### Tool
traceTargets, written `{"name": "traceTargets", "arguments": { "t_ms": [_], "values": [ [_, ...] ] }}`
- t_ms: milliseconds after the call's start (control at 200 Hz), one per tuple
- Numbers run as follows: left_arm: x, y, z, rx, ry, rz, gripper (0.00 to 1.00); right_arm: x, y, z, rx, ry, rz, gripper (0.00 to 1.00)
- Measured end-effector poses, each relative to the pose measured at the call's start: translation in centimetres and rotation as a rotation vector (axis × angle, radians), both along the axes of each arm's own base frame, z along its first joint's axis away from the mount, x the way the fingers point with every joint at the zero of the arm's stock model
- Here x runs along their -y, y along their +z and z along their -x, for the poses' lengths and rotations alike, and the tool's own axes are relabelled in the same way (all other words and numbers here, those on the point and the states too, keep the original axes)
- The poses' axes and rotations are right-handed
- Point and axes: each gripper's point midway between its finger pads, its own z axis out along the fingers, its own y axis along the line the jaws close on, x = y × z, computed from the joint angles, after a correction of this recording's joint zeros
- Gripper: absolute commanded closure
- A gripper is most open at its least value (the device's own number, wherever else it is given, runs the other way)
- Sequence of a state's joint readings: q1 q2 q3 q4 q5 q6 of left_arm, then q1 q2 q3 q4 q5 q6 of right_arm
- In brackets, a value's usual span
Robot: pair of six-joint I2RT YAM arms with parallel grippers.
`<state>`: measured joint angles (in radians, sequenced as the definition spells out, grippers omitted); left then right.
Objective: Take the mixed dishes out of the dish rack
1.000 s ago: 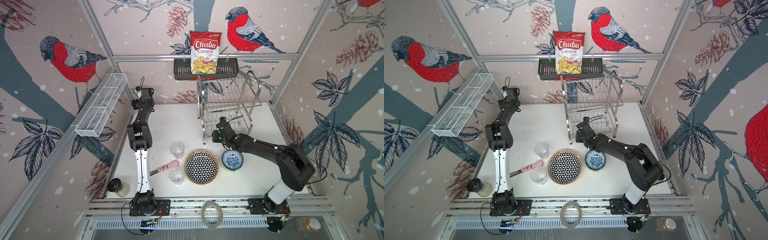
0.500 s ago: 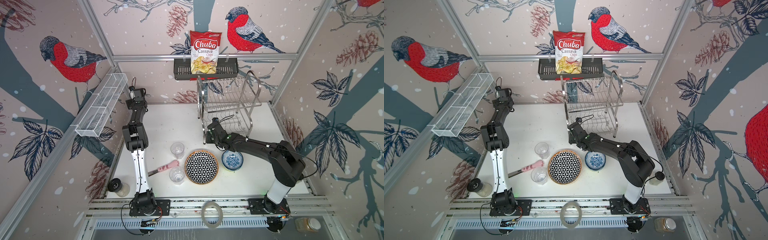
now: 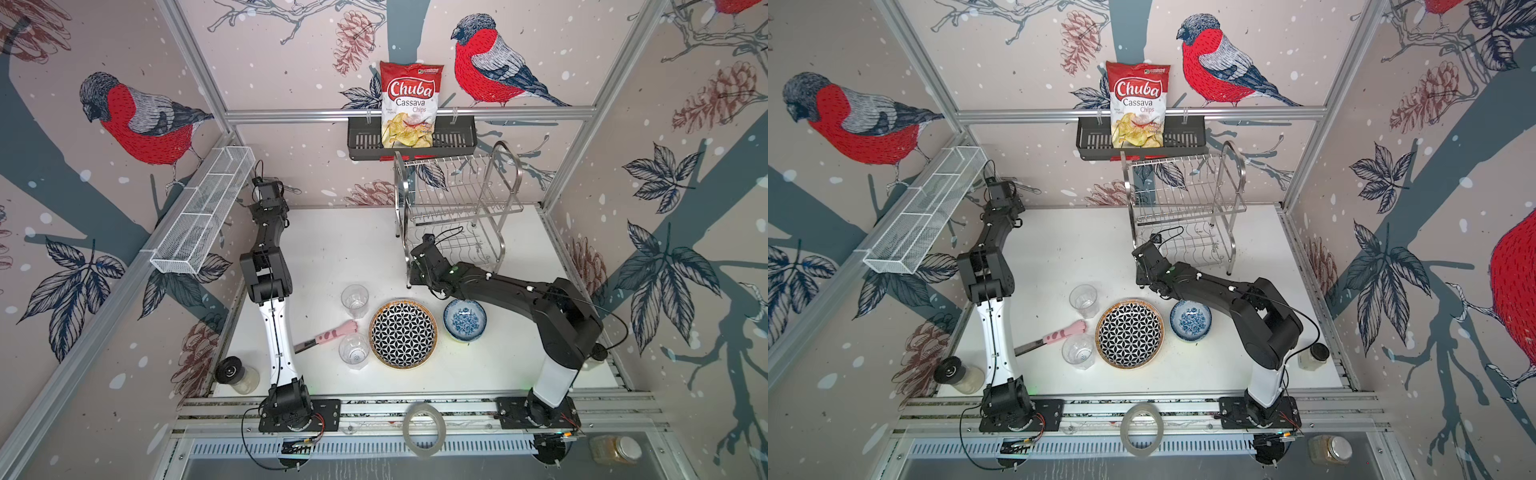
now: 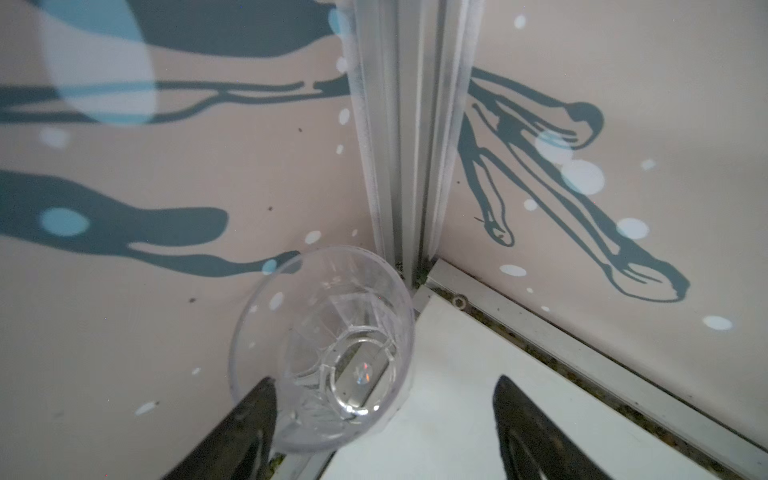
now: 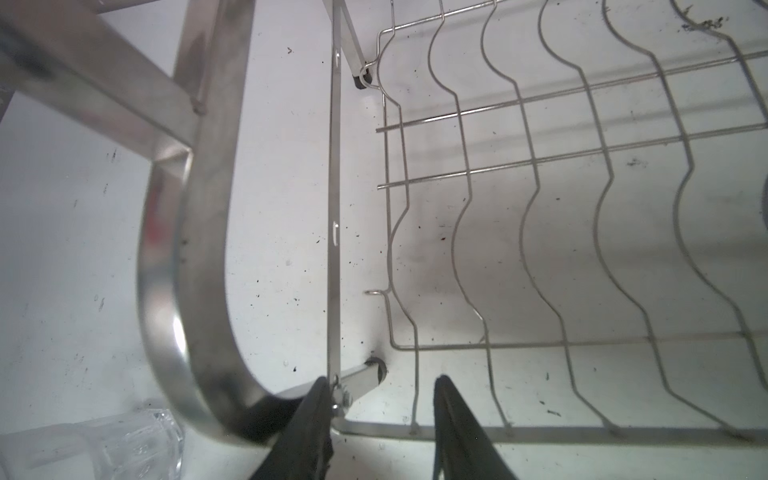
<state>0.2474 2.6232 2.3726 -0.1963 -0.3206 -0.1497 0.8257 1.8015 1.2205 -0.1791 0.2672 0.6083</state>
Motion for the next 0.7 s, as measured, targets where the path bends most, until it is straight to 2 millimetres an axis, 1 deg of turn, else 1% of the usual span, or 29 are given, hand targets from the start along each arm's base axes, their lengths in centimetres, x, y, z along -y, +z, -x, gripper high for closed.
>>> {"name": "traceTargets", "arguments": {
  "t_ms": [70, 170, 495, 610, 695],
  "values": [
    [0.2, -0.4, -0.4, 0.003, -0.022, 0.006, 0.23, 0.0, -0.1, -0.2, -0.003, -0.003, 0.008, 0.58],
    [0.3, -0.3, -0.9, 0.018, -0.033, 0.007, 0.25, -0.2, -0.1, -0.4, -0.013, -0.003, 0.018, 0.60],
    [0.1, -0.3, -1.3, 0.034, -0.069, 0.018, 0.35, -0.5, 0.6, -0.1, -0.033, 0.008, 0.025, 0.60],
    [0.2, -0.3, -1.4, 0.037, -0.087, 0.029, 0.40, -0.6, 0.8, -0.1, -0.033, 0.006, 0.020, 0.60],
    [0.2, -0.3, -1.4, 0.039, -0.094, 0.035, 0.46, -0.6, 0.7, 0.0, -0.040, -0.003, 0.013, 0.60]
  ]
}}
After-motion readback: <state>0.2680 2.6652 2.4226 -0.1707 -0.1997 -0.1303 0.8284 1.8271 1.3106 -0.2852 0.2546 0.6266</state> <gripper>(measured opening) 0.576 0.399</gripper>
